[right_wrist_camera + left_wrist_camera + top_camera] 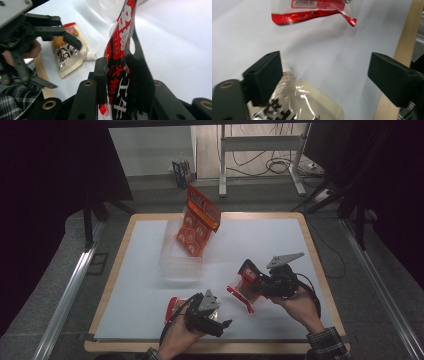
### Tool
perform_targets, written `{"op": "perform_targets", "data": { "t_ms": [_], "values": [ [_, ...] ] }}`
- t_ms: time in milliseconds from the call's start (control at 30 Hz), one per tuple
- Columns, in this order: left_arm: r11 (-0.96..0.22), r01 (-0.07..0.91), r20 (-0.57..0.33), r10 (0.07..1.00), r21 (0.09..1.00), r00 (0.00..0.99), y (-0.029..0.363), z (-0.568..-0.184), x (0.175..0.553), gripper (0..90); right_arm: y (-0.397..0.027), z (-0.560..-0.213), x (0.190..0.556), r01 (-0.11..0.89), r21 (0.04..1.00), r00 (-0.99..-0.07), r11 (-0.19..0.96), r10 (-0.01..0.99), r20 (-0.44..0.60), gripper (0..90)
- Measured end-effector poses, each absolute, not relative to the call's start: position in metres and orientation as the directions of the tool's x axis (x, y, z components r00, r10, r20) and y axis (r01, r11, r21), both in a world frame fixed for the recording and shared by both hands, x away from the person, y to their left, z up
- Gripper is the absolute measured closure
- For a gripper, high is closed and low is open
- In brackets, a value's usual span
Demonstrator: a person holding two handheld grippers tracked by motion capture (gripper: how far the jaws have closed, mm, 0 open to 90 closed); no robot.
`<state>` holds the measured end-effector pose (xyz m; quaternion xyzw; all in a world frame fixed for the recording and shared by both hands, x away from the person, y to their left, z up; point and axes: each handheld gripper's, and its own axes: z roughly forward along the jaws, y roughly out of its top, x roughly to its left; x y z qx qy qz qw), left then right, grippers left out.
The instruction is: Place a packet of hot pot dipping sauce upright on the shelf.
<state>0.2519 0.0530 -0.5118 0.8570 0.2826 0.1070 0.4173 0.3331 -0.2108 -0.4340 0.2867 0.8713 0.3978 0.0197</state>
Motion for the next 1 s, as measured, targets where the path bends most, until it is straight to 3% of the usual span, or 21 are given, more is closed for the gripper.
{"op": "perform_targets", "data": {
  "t_ms": [233, 633, 1000],
  "values": [
    [-0.453, 0.404, -0.052, 0.612, 0.795, 0.789, 0.074, -0.505, 0.249, 2.8, -0.204, -0.422, 0.348, 0.454, 0.725, -0.848, 0.517, 0.501, 0.173, 71.7],
    [-0.438, 0.397, 0.008, 0.680, 0.806, 0.733, 0.115, -0.505, 0.239, 0.1, -0.174, -0.409, 0.377, 0.396, 0.746, -0.882, 0.536, 0.448, 0.147, 71.6],
    [-0.394, 0.451, 0.007, 0.759, 0.801, 0.651, 0.153, -0.510, 0.236, 0.0, -0.136, -0.407, 0.397, 0.359, 0.734, -0.907, 0.576, 0.401, 0.129, 71.6]
  ]
}}
